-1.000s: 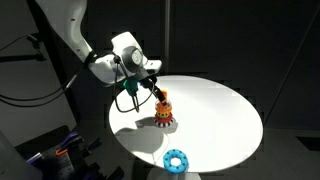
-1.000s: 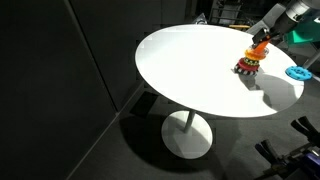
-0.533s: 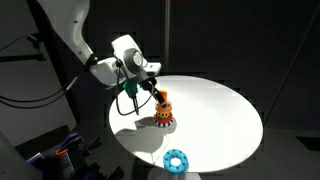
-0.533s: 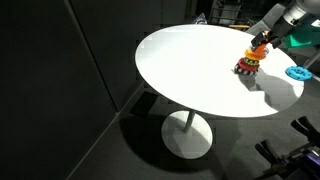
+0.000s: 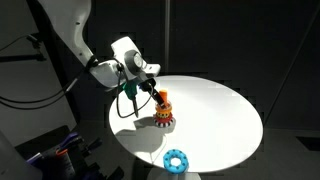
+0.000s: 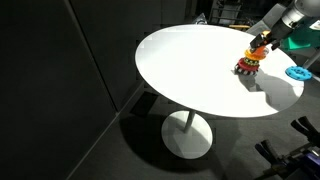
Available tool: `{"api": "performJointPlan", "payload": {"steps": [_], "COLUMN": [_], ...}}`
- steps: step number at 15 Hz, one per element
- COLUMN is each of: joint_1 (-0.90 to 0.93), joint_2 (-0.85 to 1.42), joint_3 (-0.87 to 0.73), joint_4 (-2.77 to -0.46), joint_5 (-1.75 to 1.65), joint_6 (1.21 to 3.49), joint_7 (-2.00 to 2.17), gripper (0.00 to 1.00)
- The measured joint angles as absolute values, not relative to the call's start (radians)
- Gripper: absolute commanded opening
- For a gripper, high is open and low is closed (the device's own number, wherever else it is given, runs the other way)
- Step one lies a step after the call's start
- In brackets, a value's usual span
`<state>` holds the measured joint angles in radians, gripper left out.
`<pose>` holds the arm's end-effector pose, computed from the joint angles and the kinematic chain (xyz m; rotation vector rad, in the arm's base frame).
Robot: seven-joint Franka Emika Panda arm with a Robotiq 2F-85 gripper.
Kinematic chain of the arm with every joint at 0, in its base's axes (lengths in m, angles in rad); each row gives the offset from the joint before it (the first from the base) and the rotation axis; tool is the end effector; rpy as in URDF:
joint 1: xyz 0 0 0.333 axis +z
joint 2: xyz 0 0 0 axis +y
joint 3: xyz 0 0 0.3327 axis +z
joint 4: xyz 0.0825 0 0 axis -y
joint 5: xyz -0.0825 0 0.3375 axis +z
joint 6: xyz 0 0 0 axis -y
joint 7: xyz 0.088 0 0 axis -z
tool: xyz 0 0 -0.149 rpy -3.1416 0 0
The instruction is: Put the clear ring on the table
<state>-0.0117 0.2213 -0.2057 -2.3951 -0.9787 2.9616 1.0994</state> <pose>0.5032 -0.0608 0.2652 2.8220 -0.5187 0.6141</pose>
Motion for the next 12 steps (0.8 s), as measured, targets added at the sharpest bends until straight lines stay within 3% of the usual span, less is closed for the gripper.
{"api": "performJointPlan", "payload": {"steps": [12], "joint_1": [-0.020], "joint_2": [0.245], "joint_3": [-0.222], "joint_4": [-2.392], "joint_5": [-0.977], "joint_6": [2.997], "joint_7": [1.100], "gripper": [1.00]}}
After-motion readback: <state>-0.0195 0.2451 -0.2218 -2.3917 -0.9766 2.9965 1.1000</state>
